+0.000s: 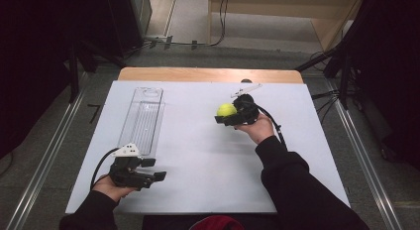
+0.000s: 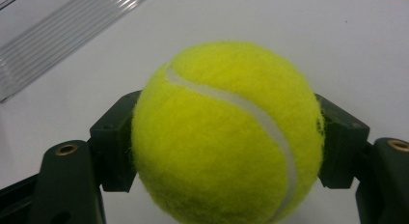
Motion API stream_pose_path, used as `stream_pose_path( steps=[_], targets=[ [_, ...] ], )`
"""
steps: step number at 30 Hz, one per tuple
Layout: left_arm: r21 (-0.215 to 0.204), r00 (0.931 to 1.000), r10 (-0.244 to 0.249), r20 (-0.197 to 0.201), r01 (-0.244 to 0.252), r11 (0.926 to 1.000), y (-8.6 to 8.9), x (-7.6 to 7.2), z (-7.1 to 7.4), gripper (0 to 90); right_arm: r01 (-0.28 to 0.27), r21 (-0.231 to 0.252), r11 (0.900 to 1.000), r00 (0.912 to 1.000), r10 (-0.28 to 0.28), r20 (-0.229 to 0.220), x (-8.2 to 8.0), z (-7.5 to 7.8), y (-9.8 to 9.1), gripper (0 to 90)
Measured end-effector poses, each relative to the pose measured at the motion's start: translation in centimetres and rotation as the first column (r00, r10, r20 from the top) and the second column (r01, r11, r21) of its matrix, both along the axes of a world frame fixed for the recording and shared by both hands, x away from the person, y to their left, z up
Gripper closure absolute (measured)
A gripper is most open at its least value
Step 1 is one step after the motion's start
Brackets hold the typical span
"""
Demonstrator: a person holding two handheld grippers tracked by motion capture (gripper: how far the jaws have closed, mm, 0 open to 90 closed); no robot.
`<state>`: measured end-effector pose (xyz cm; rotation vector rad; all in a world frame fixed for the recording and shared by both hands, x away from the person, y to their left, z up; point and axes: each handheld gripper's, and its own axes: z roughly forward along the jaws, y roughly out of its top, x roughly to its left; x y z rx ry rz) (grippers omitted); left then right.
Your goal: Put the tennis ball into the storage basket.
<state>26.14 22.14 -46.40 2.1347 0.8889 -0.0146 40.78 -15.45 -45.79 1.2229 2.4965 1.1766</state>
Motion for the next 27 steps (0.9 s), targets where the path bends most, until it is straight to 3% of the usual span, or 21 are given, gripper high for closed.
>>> stream_pose_path(
  steps=[13,27],
  targets=[
    [0.001,1.0,0.001,0.001,-0.001,1.0,0.0,0.0,0.0,29.6,-0.016,0.001,0.9999,0.9999,0.016,-0.001,-0.2,0.4,0.0,23.2],
    [0.0,1.0,0.0,0.0,0.0,1.0,0.0,0.0,0.0,29.6,-0.054,-0.002,0.9985,0.9985,0.054,-0.012,-0.7,0.4,1.3,23.2]
  ],
)
